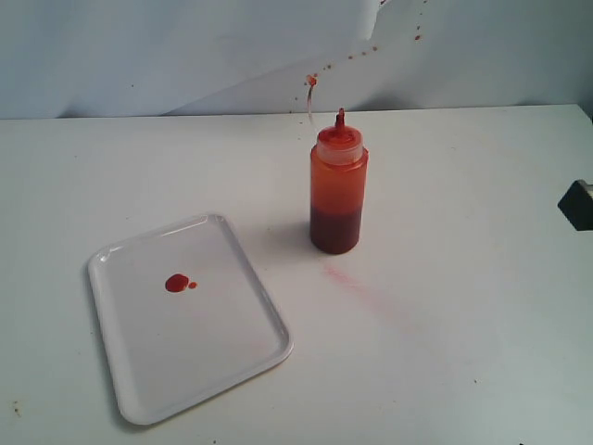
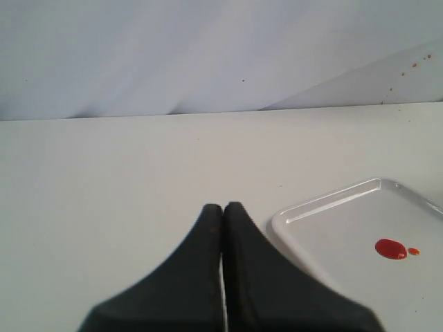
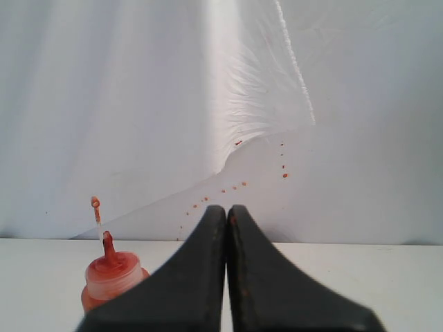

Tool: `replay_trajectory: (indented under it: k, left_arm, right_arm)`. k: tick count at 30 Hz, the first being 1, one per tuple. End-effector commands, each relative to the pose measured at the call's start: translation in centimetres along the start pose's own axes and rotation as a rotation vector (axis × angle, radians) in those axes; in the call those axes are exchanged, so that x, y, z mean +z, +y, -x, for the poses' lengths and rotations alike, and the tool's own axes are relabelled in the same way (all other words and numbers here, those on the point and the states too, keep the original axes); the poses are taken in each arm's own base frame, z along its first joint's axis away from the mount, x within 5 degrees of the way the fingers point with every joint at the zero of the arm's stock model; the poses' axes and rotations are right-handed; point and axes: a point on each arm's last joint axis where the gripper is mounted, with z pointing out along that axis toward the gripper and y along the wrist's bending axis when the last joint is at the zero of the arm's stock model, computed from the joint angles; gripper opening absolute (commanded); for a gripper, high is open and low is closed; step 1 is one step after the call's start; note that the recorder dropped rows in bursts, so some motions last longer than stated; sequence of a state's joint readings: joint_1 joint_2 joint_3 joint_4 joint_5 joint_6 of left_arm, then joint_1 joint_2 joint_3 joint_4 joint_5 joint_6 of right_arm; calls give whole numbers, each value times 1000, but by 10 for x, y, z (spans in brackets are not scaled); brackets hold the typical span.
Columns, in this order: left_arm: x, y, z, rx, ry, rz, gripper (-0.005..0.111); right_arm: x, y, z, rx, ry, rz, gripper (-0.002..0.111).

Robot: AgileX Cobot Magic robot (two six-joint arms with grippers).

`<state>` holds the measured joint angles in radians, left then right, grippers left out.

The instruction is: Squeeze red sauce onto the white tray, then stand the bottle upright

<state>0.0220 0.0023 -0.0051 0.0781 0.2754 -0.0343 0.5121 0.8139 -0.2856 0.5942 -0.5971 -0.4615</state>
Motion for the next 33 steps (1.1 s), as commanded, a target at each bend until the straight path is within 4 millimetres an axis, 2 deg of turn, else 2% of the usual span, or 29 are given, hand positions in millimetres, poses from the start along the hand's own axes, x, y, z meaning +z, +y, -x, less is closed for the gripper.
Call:
replay_trajectory:
  k: [1,27,33]
  left_arm:
    - [0,0,-1,-3,0,3,0]
    - [0,0,-1,-3,0,3,0]
    - [0,0,-1,-3,0,3,0]
  right_arm:
    - [-1,-1,0,-6,-5,-3,0]
    - [-1,-1,0,-9,-7,-4,0]
    - [-1,-4,5,-12,-66,-37,0]
